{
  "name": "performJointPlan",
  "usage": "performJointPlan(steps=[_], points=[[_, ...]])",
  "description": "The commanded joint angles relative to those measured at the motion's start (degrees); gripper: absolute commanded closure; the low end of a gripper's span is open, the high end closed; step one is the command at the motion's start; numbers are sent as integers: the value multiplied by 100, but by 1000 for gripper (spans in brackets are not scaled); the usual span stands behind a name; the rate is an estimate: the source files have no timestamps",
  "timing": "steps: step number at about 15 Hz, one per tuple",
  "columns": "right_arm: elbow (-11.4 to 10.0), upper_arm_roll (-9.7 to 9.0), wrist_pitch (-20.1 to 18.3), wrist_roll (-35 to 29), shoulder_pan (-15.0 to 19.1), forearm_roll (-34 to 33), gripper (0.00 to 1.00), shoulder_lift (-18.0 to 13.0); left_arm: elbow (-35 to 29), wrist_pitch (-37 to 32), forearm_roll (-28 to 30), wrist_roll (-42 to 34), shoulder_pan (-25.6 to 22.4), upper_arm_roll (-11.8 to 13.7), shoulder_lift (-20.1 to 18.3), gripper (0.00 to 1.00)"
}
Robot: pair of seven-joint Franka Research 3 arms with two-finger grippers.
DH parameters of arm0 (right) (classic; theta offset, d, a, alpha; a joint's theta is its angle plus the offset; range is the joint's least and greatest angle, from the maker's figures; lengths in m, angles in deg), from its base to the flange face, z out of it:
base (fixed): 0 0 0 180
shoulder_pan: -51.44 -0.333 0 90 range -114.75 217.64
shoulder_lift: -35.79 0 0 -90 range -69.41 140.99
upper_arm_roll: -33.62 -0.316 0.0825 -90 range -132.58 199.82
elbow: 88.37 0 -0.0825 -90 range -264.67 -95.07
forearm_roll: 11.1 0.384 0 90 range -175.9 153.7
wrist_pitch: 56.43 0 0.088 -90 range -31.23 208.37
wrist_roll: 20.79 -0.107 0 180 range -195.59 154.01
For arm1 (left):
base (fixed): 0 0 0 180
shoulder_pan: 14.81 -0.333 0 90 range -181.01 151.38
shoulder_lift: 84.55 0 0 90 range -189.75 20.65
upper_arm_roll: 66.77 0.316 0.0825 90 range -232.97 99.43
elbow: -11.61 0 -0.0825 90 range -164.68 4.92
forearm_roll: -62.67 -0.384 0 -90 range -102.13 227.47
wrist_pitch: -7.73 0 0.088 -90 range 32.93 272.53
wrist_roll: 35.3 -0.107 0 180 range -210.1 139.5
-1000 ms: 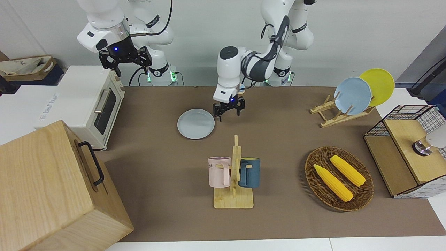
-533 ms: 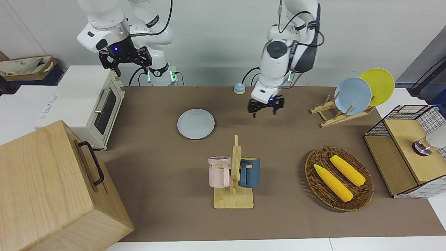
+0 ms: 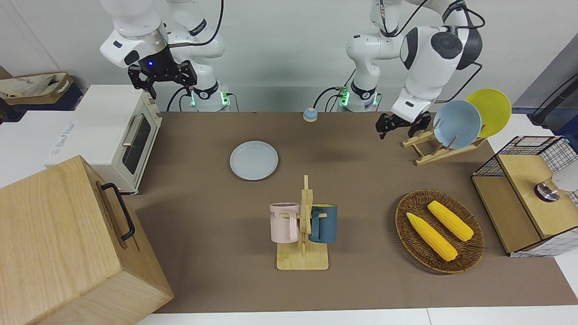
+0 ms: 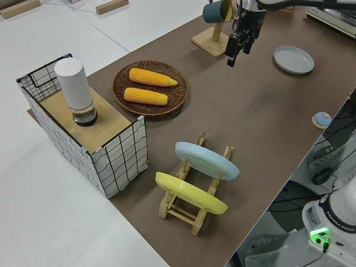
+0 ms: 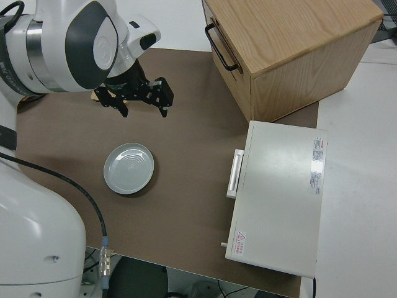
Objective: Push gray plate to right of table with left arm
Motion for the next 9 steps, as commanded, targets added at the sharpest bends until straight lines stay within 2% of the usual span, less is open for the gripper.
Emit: performJointPlan(steps=[1,3,9], points=[[53,-92,-89,-66,107,25,17,-14,849,-834,149,-261,-227,-20,-1,0],[53,-92,-89,-66,107,25,17,-14,1237,-1107,158,-252,-227,7,16,0],[53,-92,-89,-66,116,25,17,-14,1660,-1222,158,-235,-210,15,16,0]])
